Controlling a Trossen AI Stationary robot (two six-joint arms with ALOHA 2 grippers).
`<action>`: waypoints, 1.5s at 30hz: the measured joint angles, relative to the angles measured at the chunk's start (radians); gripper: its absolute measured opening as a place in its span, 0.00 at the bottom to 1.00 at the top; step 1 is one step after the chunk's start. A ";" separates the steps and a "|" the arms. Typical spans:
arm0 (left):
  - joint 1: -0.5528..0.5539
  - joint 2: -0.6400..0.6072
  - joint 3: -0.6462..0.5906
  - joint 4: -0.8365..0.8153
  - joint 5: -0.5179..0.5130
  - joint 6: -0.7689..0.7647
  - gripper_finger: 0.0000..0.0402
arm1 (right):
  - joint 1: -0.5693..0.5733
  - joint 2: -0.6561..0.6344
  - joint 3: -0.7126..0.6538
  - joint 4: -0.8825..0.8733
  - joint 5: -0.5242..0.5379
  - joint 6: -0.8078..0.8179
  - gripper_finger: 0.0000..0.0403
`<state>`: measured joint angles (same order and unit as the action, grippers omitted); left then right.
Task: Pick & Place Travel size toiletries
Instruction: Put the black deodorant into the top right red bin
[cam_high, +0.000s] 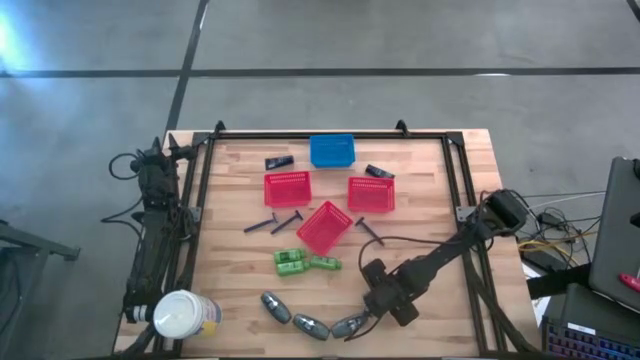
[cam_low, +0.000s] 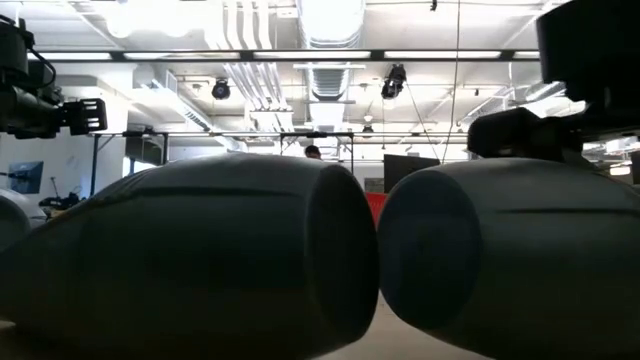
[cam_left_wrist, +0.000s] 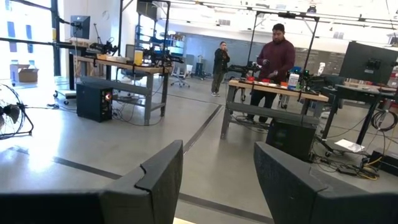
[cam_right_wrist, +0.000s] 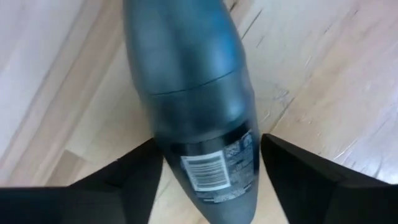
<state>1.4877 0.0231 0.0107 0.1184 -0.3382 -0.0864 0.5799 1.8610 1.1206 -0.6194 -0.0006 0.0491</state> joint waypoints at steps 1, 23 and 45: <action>0.000 0.000 0.000 0.000 0.000 0.000 0.50 | -0.002 0.000 0.000 0.005 0.000 0.000 0.58; 0.000 0.001 0.000 0.000 0.000 0.000 0.50 | -0.247 -0.395 -0.040 -0.267 0.054 0.435 0.46; -0.001 0.001 0.000 0.000 0.000 0.000 0.50 | -0.879 -0.208 0.048 -0.326 0.006 0.025 0.48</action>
<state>1.4872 0.0238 0.0109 0.1187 -0.3382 -0.0861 -0.2989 1.6535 1.1687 -0.9459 0.0054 0.0741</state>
